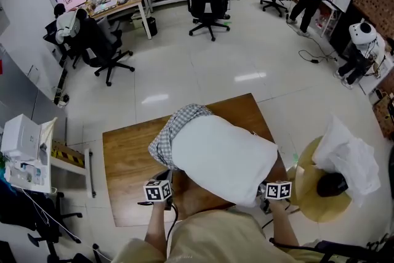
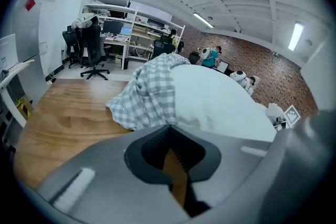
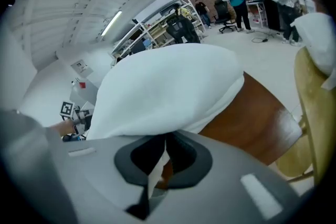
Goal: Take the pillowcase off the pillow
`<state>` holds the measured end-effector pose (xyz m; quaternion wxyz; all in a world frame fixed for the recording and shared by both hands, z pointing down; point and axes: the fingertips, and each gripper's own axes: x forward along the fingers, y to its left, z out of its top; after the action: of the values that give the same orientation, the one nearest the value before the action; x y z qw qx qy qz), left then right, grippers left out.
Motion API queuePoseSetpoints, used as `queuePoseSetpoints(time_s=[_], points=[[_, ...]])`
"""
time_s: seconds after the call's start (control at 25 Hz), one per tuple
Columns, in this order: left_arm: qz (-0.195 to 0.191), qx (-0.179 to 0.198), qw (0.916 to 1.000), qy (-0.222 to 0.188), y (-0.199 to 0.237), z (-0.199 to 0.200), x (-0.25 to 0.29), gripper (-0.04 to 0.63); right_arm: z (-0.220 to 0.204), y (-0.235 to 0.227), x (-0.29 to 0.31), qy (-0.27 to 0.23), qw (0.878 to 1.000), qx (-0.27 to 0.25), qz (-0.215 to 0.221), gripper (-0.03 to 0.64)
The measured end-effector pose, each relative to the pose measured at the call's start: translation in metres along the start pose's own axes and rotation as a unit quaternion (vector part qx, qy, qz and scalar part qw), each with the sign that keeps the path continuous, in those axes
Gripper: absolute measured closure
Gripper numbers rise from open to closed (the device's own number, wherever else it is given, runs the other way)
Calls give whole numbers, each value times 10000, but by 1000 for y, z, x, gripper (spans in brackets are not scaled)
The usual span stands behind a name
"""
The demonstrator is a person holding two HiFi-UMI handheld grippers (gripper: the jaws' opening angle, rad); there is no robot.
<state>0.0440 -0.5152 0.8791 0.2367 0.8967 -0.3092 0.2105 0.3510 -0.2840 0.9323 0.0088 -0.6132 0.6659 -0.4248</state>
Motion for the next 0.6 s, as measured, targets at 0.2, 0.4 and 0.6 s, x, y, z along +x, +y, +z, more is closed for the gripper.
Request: queuePoseSetpoints(time_s=[0.2,0.4,0.6], points=[[44,39,10000,-74,-6,10,-9,595,-33,-34,12,406,9969,-198,-640,487],[80,213,9996,-188,-5,16,-16,595,-35,-73,-36,-256,9955,413,-818,316],[45,228,9984,-511,-4,46,-34,592,47,-70,-106,-1957,9743,179,-1103,311]])
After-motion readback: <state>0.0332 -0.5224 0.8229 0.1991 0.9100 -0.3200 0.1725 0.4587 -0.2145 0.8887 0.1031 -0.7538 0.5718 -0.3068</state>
